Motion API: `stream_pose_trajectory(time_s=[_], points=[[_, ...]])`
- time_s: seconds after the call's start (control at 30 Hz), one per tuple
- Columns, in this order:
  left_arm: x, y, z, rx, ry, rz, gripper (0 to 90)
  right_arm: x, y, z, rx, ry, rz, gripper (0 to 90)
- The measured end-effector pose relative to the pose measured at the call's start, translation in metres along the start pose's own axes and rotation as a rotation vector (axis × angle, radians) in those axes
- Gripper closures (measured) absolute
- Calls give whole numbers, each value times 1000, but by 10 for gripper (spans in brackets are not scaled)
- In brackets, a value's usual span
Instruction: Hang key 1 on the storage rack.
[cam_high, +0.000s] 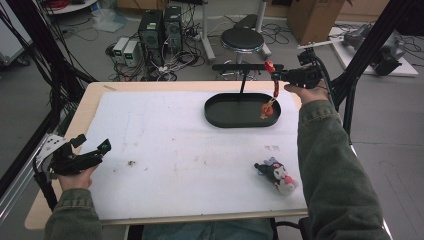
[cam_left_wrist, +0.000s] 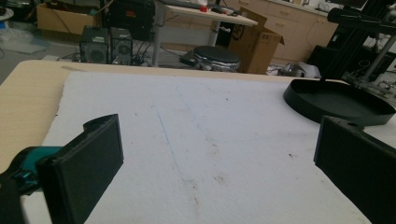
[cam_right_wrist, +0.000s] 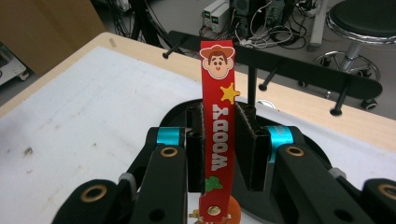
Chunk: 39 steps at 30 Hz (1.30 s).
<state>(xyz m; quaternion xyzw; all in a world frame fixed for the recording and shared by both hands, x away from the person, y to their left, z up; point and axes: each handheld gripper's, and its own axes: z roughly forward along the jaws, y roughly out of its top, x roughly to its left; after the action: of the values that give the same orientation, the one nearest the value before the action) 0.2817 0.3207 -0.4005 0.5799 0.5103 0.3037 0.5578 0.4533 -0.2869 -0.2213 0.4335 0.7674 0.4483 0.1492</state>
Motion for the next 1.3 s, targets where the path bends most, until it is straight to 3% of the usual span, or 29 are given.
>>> stream_pose_trajectory(time_s=[0.33, 0.6, 0.83, 1.03, 1.17, 1.3], points=[[2, 0, -1, -8, -2, -8, 18, -1, 20, 23, -6, -26, 14, 752], [5, -1, -3, -10, -3, -22, 18, -4, 28, 43, -14, -54, 47, 751], [5, -2, -3, -4, -4, -20, 18, -2, 33, 57, -38, -87, 42, 751], [3, -3, -4, 6, -5, -13, 18, 1, 46, 66, -59, -71, 60, 752], [5, -4, -6, 6, -1, -19, 18, 2, 57, 75, -79, -39, 65, 752], [8, -4, -9, -4, 8, -33, 17, 2, 66, 83, -93, -40, 62, 751]])
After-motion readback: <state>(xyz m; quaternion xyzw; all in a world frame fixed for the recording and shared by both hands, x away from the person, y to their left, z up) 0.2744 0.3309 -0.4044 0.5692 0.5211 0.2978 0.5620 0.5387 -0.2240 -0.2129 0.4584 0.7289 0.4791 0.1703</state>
